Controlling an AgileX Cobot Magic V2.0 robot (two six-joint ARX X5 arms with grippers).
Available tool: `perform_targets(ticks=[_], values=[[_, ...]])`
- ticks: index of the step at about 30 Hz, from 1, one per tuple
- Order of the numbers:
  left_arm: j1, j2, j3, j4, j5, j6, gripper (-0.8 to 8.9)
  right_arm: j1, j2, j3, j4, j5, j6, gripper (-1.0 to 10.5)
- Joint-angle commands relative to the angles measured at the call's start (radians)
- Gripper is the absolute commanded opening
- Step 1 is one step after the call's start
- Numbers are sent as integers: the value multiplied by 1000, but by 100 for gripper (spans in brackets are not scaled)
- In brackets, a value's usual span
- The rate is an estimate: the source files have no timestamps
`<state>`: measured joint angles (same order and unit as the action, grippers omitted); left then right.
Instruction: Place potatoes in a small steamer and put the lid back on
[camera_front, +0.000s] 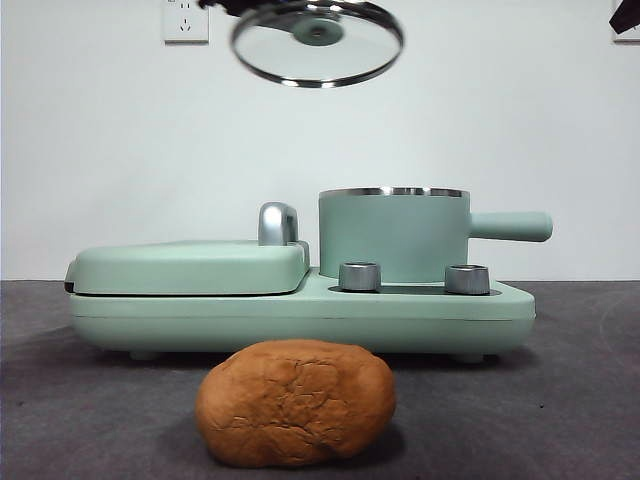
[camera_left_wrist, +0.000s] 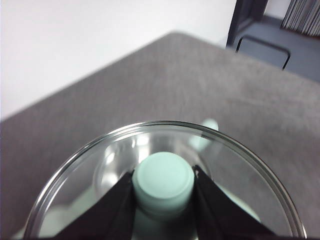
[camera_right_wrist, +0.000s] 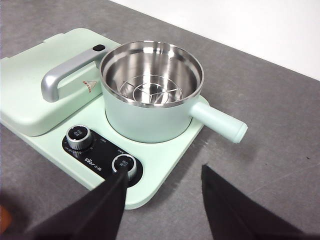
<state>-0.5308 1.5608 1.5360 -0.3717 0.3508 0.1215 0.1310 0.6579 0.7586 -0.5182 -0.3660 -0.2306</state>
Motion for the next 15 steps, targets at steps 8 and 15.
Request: perform_targets(ticks=[8,15], values=[[45,-188,-193,-47,9,45,10,4,5,19,9,-2,11,234],[82,-418,-481,69,9,-39,9,4,5,19,9,-2,10,234]])
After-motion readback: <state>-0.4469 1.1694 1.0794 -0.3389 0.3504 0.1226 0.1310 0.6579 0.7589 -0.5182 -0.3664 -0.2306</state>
